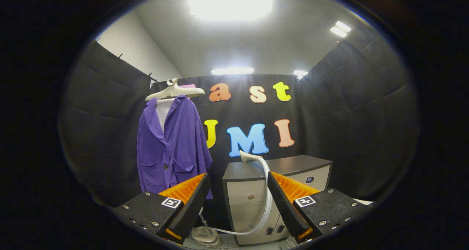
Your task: Iron the clothes twice with a garment steamer, once on the left side and once on the right side.
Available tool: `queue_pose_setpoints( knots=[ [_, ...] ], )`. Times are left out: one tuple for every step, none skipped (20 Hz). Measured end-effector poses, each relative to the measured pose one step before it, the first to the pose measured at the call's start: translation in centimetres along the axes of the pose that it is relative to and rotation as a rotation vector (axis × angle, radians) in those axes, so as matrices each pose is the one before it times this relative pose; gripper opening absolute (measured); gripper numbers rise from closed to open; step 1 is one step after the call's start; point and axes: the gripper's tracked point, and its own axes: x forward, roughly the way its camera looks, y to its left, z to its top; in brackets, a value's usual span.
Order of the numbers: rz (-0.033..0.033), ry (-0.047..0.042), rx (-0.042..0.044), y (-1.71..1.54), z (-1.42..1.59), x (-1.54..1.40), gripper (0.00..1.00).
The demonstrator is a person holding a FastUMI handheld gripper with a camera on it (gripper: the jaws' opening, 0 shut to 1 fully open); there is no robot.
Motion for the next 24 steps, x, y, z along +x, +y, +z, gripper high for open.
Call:
queue_pose_setpoints(
  knots=[
    [0.00546,0.00924,0.00850,0.017,-0.145,0.226,0.96],
    [0.00683,0.01038,0.00754,0.140,-0.160,0.213,0.96],
    [0.00060,0.00500,0.00466,-0.015,0.053,0.056,0.96],
    [0.00030,-0.00036,-0.00008,-0.140,0.142,0.121,0.96],
    [-0.00088,-0.00658,-0.00340,-0.071,0.243,0.119,0.96],
    [-0.00297,-0.00807,-0.00410,-0.115,0.320,0.221,0.96],
    [-0.00156,-0.00905,-0.00051,-0.151,0.247,0.280,0.96],
    [0.00380,-0.00803,0.00342,0.038,0.437,0.377,0.96],
    [0.00854,-0.00673,0.00117,0.031,0.336,0.565,0.96],
    [0.00462,-0.00808,-0.00326,-0.168,0.627,0.671,0.96],
    [0.00068,-0.01122,-0.00431,-0.555,0.559,0.757,0.96],
    [0.00537,-0.01212,-0.00296,-0.405,0.704,0.932,0.96],
    [0.00774,-0.01071,-0.00096,-0.304,0.605,1.015,0.96],
    [0.00834,-0.00561,0.00100,-0.452,0.577,1.116,0.96],
    [0.00744,-0.00722,0.00291,-0.635,0.429,1.041,0.96],
    [0.00224,-0.00837,0.00682,-0.641,0.546,1.160,0.96],
    [0.00547,-0.00700,0.00846,-0.689,0.412,1.111,0.96],
    [0.00632,-0.00425,0.00843,-0.649,0.313,1.262,0.96],
    [0.00446,-0.00169,0.00693,-0.685,0.195,1.356,0.96],
    [0.00576,0.00502,0.00652,-0.676,0.084,1.382,0.96],
    [0.01067,0.00311,0.00714,-0.567,0.181,1.477,0.96],
    [0.00539,0.00179,0.00774,-0.539,0.316,1.403,0.95],
    [0.00205,0.00383,0.00463,-0.673,0.215,1.362,0.95],
    [0.00496,0.00019,0.00360,-0.580,0.477,1.372,0.95]
  ],
)
